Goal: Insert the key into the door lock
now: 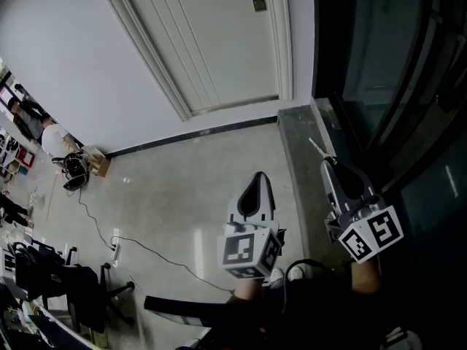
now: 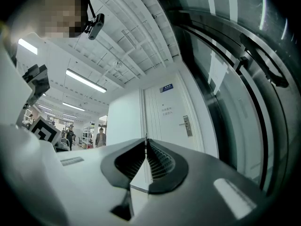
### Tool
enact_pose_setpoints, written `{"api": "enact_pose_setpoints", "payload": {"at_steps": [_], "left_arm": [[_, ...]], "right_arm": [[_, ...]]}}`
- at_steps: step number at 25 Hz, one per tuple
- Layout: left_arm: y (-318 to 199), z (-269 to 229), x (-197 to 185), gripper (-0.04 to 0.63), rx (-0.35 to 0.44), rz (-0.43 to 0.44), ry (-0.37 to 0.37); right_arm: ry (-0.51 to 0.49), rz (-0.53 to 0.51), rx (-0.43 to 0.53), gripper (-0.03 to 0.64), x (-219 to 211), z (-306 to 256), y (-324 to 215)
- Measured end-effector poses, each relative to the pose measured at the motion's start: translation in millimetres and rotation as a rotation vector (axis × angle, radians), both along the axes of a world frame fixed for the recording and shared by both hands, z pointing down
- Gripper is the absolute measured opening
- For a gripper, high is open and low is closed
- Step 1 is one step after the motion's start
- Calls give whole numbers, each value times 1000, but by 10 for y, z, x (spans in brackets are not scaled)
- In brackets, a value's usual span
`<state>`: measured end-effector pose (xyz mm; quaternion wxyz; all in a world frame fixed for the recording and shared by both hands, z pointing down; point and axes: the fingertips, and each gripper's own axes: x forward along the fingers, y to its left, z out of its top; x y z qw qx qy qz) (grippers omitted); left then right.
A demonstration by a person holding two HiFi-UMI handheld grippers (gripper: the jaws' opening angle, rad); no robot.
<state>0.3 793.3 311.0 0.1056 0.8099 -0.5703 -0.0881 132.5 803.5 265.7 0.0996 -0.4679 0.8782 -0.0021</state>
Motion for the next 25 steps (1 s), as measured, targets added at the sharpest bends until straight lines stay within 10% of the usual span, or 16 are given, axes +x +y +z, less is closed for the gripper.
{"api": "enact_pose_setpoints", "payload": {"at_steps": [13, 25], "left_arm": [[-339, 240, -521, 0, -44, -55, 44], [-1699, 155, -370, 0, -9, -74, 45]], "right_arm": [[21, 44, -20, 11, -239, 155, -417], [16, 32, 8, 11, -19, 125, -1773]]}}
